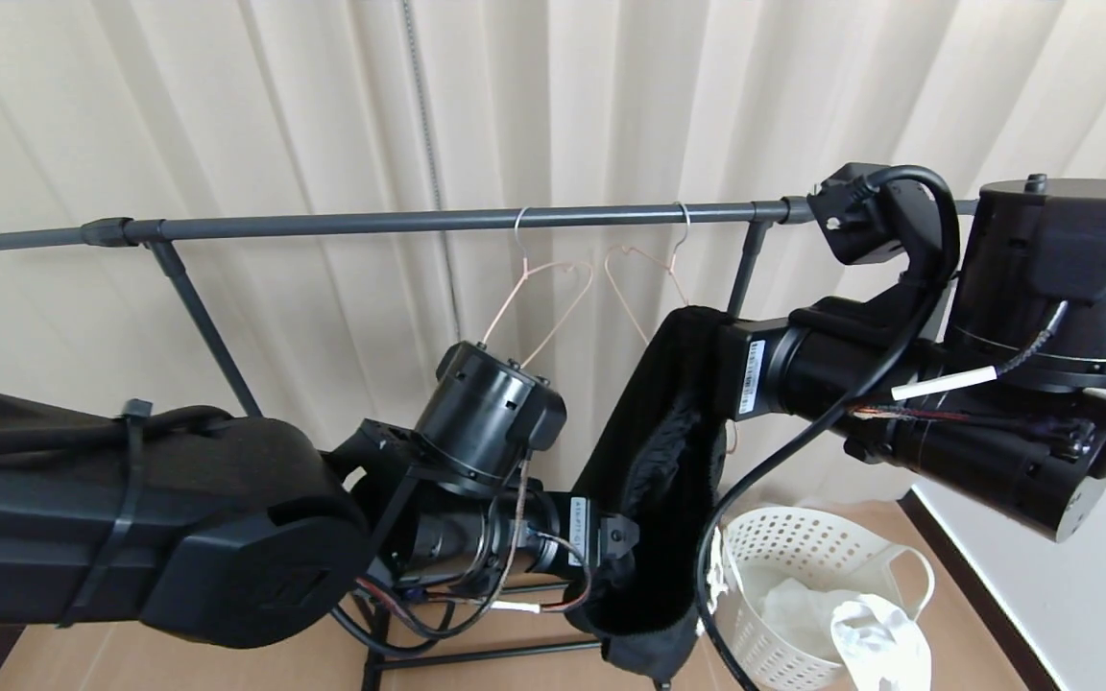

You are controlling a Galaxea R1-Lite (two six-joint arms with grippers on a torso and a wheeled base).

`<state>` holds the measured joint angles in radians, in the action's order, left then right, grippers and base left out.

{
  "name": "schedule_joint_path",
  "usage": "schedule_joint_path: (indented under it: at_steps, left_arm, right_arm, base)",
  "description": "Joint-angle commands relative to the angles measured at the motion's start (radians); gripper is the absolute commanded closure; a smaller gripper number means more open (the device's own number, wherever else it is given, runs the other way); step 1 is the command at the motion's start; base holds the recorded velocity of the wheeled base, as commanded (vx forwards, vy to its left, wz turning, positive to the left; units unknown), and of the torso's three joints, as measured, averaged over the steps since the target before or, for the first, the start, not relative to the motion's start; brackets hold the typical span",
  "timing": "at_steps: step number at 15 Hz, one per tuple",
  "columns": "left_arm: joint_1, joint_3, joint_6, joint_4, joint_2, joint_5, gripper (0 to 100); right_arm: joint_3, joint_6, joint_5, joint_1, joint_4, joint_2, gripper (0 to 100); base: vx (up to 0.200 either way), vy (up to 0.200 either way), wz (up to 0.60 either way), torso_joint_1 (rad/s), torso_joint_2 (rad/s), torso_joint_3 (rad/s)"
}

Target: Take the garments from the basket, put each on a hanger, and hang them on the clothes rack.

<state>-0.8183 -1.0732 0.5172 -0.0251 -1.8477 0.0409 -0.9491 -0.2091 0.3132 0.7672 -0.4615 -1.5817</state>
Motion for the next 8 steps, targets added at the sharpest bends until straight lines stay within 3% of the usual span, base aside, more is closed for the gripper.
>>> schedule_joint_path:
  at_steps: [1,8]
  left_arm:
    - [-0.004,-0.001,0.000,-0.026,-0.064,0.002,0]
    - [-0.007,-0.001,0.000,-0.055,-0.117,0.022,0]
  right_arm:
    - [0.000,0.001,0.000,0.010,0.001,0.040,100]
    - [-0.002,0.005,0.021,0.012,0.004,0.075,100]
  base:
    - [0.000,0.000,0.00,0.000,0.00,0.000]
    - [0.000,0.000,0.00,0.000,0.00,0.000]
